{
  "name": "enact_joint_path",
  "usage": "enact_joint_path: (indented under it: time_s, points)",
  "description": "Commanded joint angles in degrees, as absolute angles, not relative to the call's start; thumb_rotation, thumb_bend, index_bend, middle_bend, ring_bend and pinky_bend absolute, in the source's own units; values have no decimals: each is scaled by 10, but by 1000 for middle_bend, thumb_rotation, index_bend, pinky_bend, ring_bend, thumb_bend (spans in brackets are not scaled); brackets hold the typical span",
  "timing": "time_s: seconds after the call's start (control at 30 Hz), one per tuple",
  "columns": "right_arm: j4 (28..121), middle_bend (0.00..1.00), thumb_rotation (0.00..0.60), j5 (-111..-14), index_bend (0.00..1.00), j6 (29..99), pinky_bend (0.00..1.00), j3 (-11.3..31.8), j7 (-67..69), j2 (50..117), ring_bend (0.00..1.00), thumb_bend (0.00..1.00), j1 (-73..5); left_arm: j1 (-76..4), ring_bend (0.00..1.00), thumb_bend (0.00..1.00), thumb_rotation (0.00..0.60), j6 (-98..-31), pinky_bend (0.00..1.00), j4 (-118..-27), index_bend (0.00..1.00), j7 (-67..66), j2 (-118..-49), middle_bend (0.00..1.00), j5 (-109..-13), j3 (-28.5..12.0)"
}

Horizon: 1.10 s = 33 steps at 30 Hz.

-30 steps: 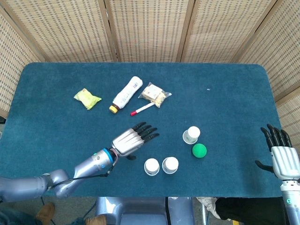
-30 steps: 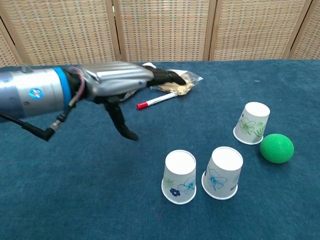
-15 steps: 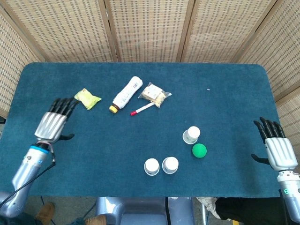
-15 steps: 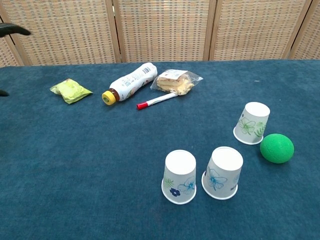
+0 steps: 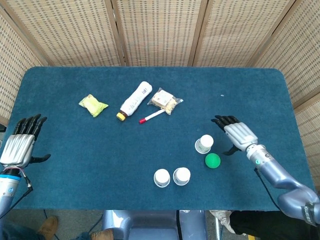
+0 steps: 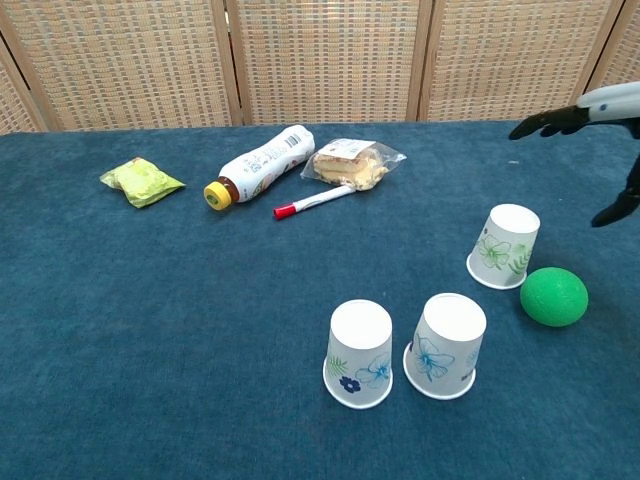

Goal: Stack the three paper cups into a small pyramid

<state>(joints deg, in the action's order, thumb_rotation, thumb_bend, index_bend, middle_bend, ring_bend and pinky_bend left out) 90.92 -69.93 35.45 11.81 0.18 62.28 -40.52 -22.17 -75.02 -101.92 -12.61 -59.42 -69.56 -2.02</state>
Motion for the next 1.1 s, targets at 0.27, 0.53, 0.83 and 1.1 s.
enact_joint_path:
  time_s: [0.27, 0.53, 0.83, 1.1]
  points:
    - [878, 123, 600, -592, 144, 321, 156, 98, -88, 682, 13, 0, -473, -223, 0, 0, 600, -726, 0, -1015, 0, -120, -596, 0, -701, -26]
    - [857, 153, 600, -528, 194, 315, 177, 68, -127, 707, 48, 0, -505, -220, 0, 0, 600, -719, 0, -1019, 0, -117, -594, 0, -712, -31]
    - [834, 258, 600, -505, 258, 334, 270, 47, -145, 726, 186, 42, -516, -218, 0, 0, 600, -710, 0, -1020, 0, -116, -594, 0, -720, -34]
    - [806, 503, 600, -515, 515, 351, 516, 53, -129, 751, 460, 181, -516, -215, 0, 0, 600, -707, 0, -1020, 0, -107, -590, 0, -724, -39]
